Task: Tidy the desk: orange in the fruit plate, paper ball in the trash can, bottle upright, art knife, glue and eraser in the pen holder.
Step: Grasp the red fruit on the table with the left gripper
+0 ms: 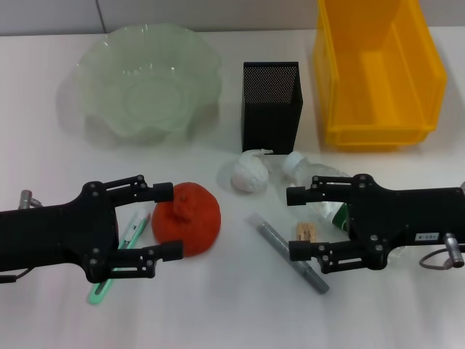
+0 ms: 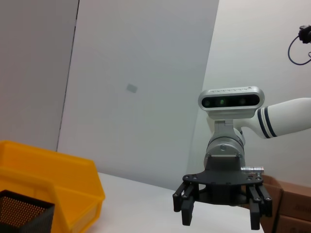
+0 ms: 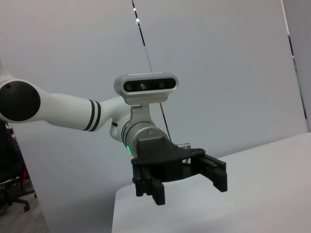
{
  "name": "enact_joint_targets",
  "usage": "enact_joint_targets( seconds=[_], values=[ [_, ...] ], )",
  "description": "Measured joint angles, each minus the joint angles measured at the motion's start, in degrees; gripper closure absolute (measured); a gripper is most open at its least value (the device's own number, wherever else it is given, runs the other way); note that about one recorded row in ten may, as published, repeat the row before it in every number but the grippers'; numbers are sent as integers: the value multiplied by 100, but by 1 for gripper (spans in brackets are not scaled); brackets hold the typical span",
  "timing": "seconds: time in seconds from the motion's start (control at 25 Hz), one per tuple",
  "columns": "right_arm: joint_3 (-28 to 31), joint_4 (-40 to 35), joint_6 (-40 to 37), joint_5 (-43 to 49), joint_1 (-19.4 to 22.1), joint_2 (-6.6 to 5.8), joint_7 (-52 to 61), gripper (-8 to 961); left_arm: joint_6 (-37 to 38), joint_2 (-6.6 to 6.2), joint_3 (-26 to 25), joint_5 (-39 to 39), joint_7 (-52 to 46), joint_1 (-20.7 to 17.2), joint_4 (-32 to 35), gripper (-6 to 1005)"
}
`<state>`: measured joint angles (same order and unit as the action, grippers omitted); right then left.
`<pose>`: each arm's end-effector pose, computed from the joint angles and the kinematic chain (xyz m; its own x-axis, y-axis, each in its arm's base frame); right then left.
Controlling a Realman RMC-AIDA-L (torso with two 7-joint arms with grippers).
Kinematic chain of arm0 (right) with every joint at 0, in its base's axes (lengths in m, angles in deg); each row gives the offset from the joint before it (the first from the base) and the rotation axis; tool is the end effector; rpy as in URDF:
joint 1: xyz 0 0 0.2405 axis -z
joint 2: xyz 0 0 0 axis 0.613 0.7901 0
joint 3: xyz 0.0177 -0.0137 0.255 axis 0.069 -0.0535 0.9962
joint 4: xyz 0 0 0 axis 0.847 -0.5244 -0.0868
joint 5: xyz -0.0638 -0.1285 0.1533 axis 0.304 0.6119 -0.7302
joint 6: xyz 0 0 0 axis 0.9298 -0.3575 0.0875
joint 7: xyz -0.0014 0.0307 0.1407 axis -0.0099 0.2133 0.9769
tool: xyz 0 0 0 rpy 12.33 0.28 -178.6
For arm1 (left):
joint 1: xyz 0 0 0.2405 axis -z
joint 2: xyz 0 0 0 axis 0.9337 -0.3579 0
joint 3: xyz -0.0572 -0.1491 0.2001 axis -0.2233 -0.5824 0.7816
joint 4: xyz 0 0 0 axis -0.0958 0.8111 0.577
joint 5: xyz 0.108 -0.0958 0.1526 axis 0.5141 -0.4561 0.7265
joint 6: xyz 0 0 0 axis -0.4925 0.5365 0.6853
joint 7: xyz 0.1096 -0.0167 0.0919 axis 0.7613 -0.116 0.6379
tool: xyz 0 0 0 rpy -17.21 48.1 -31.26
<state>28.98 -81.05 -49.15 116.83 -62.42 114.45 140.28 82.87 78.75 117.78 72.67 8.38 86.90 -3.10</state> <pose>0.2362 0.2735 -0.0164 0.7748 -0.2404 -0.5847 -0.2263 -0.9691 0.0985 -0.2699 0.2493 0.0160 0.7544 0.2032 0.6242 0.2594 -0.9658 0.0010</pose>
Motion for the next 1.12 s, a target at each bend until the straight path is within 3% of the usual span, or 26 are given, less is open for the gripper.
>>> enact_joint_targets(
  seconds=[0.72,1.12],
  values=[
    [53,245,87,-19,-48,-2,-176,169,-177,49,-35,5,31,-65,0,186],
    [169,656,294,-30,129,-17,-542,169,-1122,120,-80,-52,656,44,-639,185]
  ],
)
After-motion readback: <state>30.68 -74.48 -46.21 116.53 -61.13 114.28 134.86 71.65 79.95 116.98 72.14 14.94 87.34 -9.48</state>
